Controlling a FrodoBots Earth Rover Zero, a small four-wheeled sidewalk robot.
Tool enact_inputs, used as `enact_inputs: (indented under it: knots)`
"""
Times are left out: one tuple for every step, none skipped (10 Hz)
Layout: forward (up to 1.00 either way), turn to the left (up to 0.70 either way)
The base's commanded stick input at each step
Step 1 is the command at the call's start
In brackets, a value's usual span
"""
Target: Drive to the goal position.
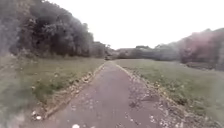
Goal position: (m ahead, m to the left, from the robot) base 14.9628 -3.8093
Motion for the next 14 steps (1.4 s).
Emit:
enact_inputs:
  knots:
    - [1.0, -0.03]
    - [1.0, -0.04]
    - [1.0, -0.05]
    - [1.0, -0.04]
    - [1.0, -0.04]
    - [1.0, -0.03]
    - [1.0, -0.02]
    - [1.0, -0.02]
    - [1.0, -0.01]
    - [1.0, 0.0]
    - [1.0, 0.0]
    - [1.0, 0.0]
    - [1.0, 0.0]
    - [1.0, 0.0]
